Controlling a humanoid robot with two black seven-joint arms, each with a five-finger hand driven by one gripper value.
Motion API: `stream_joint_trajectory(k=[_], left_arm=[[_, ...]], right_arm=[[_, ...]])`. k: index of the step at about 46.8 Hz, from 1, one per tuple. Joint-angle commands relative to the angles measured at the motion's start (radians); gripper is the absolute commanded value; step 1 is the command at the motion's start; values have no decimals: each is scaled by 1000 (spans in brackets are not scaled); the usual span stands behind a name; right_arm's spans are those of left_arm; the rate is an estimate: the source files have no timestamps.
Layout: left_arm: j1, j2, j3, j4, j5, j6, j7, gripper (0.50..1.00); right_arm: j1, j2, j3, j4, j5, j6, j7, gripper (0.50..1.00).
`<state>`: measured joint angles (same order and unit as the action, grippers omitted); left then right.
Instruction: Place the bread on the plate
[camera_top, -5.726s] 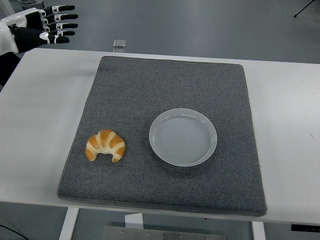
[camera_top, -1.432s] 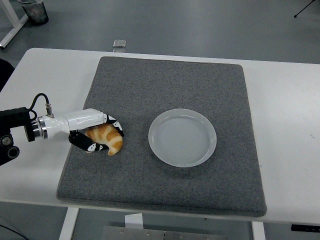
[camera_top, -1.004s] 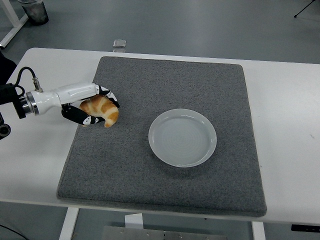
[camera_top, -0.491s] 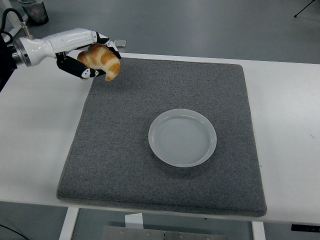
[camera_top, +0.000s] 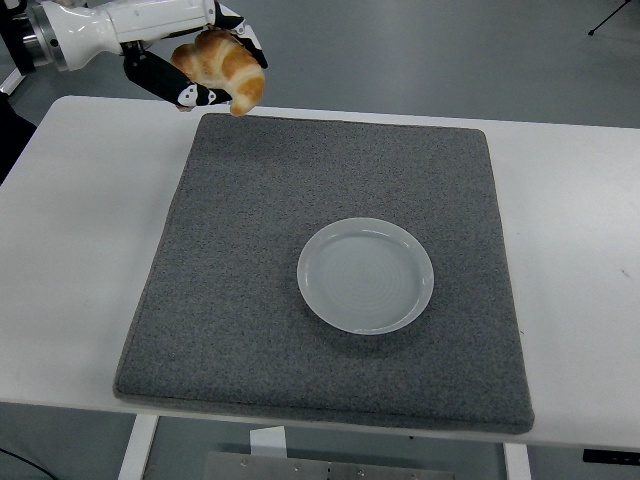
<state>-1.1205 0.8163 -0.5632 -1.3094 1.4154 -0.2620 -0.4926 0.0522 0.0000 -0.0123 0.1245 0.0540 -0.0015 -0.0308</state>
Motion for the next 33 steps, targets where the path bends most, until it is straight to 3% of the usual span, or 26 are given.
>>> stream_joint_trajectory(k=[1, 23, 33], left_arm=[[-19, -54, 0, -1, 4, -8, 0, 500], [-70, -212, 69, 1, 36, -11, 0, 500], [-39, -293, 124, 18, 140, 10, -1, 500]], right_arm=[[0, 0, 0, 0, 0, 0, 0, 952], [0, 0, 0, 0, 1, 0, 0, 952], [0, 0, 0, 0, 0, 0, 0, 952]])
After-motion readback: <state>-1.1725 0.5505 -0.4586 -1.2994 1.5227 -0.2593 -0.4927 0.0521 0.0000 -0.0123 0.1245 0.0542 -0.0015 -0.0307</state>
